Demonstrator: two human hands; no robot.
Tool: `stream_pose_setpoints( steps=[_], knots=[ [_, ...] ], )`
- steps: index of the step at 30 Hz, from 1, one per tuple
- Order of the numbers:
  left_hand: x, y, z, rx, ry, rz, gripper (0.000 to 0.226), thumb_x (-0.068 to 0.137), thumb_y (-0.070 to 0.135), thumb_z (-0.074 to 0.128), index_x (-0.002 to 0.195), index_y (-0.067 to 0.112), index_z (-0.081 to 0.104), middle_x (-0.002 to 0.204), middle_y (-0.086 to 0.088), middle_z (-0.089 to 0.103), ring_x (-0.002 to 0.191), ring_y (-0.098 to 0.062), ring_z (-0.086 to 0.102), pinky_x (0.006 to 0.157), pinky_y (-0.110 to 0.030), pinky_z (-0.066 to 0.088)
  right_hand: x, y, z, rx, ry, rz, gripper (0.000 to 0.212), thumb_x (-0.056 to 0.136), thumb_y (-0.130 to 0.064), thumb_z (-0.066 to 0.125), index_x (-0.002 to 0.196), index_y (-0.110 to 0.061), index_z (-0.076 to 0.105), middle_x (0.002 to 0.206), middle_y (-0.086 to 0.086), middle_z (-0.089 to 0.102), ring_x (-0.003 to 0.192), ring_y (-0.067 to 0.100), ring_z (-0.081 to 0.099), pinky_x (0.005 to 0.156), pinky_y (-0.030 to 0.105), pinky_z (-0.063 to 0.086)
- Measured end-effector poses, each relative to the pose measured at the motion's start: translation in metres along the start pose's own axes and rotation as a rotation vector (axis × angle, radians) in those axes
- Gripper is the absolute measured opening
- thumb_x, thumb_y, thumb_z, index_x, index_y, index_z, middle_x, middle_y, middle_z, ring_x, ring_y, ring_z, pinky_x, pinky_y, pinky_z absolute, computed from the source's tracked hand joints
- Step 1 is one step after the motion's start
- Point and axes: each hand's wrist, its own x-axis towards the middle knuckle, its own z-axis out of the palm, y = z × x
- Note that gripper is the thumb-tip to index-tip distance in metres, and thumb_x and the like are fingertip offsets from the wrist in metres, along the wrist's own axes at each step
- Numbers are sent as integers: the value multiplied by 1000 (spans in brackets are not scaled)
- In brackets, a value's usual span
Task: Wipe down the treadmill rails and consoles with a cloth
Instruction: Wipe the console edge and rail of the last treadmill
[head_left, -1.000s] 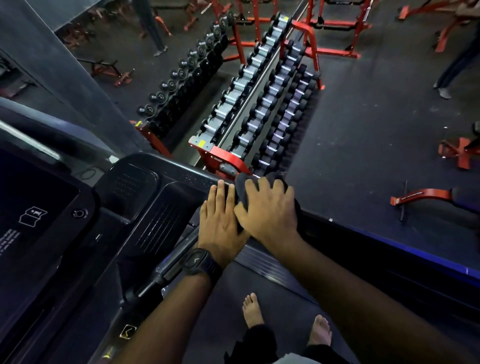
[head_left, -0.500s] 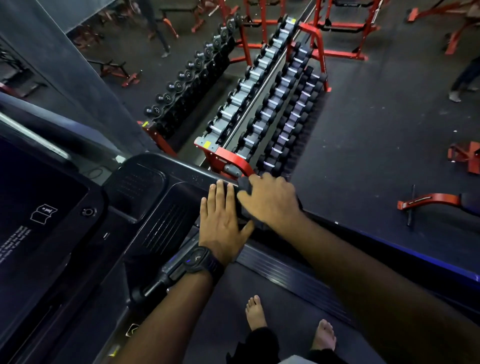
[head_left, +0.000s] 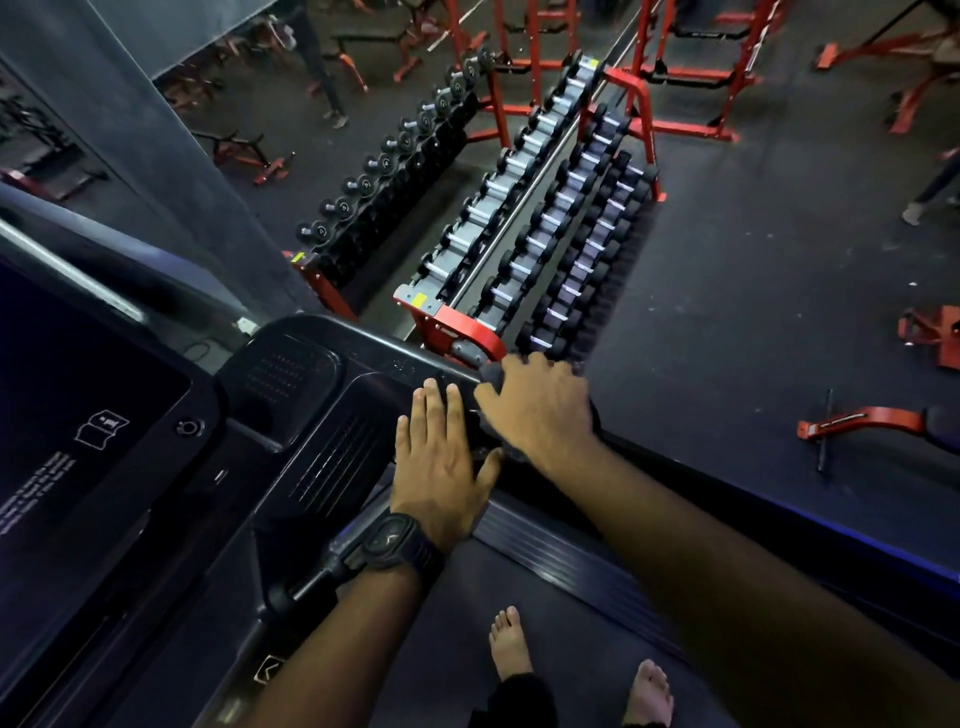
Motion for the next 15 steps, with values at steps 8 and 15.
stream_pose_setpoints(
  steps=[8,15],
  knots=[
    [4,-1,-5,-76,-6,25,85,98,55,38,159,9,0,166,-14,-6,154,-27,-7,125,-44,0,8,-5,4,15,-17,1,61,94,-65,39,133,-21,55,125,11,60,110,34,59,85,44,48],
    [3,-8,-6,-77,-7,52,88,97,52,44,158,6,0,166,-15,-7,154,-27,-5,125,-44,4,-24,-13,14,-171,156,-128,62,96,-59,39,147,-24,42,139,9,53,118,35,52,93,50,43]
  ],
)
